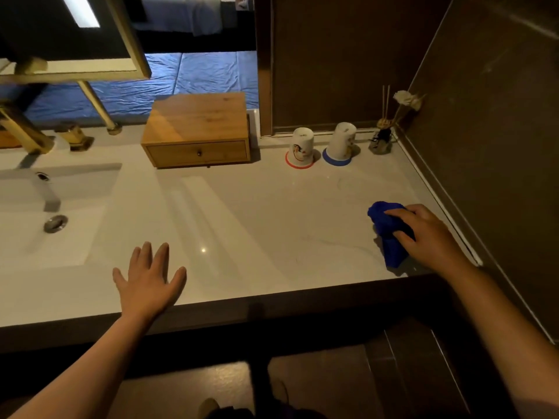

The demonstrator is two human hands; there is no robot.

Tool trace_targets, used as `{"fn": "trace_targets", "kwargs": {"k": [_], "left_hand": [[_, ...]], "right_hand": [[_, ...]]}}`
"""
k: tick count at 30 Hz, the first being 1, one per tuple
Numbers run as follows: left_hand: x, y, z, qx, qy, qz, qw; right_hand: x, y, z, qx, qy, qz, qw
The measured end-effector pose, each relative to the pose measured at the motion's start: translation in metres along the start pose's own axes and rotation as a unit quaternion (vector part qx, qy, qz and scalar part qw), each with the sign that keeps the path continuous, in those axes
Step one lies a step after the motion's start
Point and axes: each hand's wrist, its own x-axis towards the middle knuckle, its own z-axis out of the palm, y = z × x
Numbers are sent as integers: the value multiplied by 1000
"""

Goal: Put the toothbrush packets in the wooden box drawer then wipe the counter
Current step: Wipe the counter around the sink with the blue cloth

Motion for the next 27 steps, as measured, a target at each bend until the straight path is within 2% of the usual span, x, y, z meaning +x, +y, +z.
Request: {"fn": "trace_targets", "kwargs": {"k": [5, 11, 15, 19, 24, 27], "left_hand": [[1, 0, -1, 3, -2, -3, 1000], [2, -1, 1, 9, -9, -4, 1000], [2, -2, 2, 8, -10, -6, 1000], [3, -2, 2, 11, -12, -7, 1000], [3, -2, 0, 12, -23, -9, 1000], [3, -1, -3, 11, -38, -7, 999]], "right_hand": [[9, 6, 30, -42, -59, -33, 997], [6, 9, 65, -84, -58, -56, 993], [5, 20, 75, -96, -114, -75, 986], [7, 33, 70, -162, -177, -122, 963], [16, 32, 63, -175, -216, -110, 954], [13, 18, 64, -165, -197, -82, 963]]}}
